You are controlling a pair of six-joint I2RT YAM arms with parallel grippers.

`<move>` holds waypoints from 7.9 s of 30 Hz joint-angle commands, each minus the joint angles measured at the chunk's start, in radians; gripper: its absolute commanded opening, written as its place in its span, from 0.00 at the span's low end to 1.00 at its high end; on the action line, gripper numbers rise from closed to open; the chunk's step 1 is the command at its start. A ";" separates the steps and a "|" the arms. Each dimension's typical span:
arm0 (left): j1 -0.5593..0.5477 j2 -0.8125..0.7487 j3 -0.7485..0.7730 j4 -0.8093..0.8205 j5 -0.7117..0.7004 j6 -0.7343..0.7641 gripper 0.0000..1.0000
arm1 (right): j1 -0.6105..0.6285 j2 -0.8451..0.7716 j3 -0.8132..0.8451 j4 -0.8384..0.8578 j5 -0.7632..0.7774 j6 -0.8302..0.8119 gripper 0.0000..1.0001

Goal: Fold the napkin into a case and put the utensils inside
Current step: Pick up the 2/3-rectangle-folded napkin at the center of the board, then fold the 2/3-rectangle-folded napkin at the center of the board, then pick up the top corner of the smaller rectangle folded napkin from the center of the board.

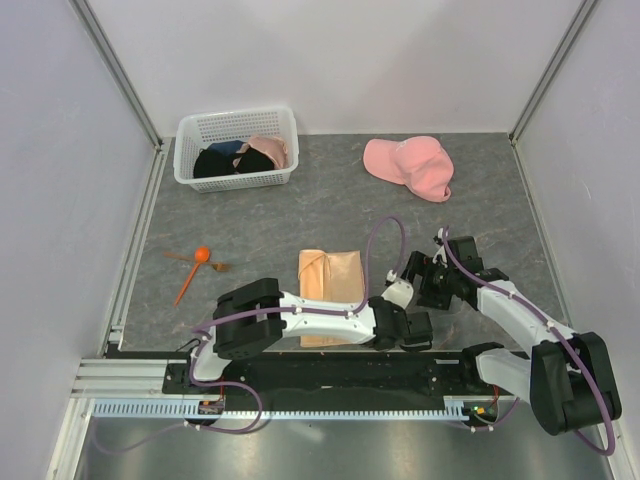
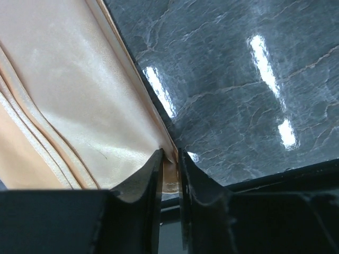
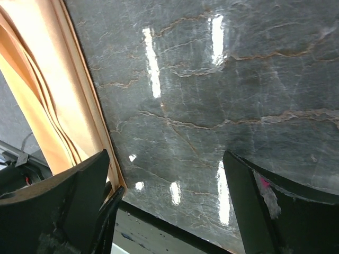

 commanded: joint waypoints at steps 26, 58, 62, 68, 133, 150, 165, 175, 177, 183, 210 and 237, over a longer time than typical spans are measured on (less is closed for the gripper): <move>0.047 -0.388 -0.283 0.100 0.100 -0.034 0.09 | 0.269 0.239 -0.019 0.577 -0.177 0.306 0.97; 0.047 -0.470 -0.341 0.136 0.119 -0.037 0.08 | 0.294 0.460 0.048 0.723 -0.127 0.261 0.44; 0.047 -0.480 -0.366 0.192 0.149 -0.014 0.08 | 0.282 0.461 0.065 0.698 -0.108 0.216 0.29; 0.048 -0.490 -0.386 0.270 0.196 0.021 0.16 | 0.282 0.457 0.087 0.640 -0.100 0.159 0.00; 0.669 -0.503 -0.576 0.564 0.518 0.135 0.09 | 0.434 0.497 0.335 0.483 0.004 0.296 0.00; 0.627 -0.453 -0.737 0.692 0.579 0.107 0.08 | 0.452 0.506 0.384 0.408 0.036 0.253 0.00; 0.548 -0.398 -0.728 0.789 0.610 0.003 0.07 | 0.490 0.457 0.354 0.288 0.119 0.201 0.00; 0.568 -0.526 -0.711 0.622 0.545 0.012 0.08 | 0.519 0.466 0.340 0.285 0.125 0.152 0.00; 0.594 -0.534 -0.705 0.587 0.521 0.021 0.08 | 0.522 0.469 0.346 0.284 0.125 0.150 0.00; 0.628 -0.479 -0.680 0.594 0.521 0.052 0.07 | 0.532 0.472 0.363 0.281 0.133 0.167 0.00; 0.610 -0.655 -0.806 0.663 0.691 0.063 0.40 | 0.622 0.587 0.462 0.249 0.312 0.259 0.03; 0.545 -0.539 -0.838 0.692 0.614 0.015 0.18 | 0.544 0.495 0.470 0.204 0.263 0.118 0.62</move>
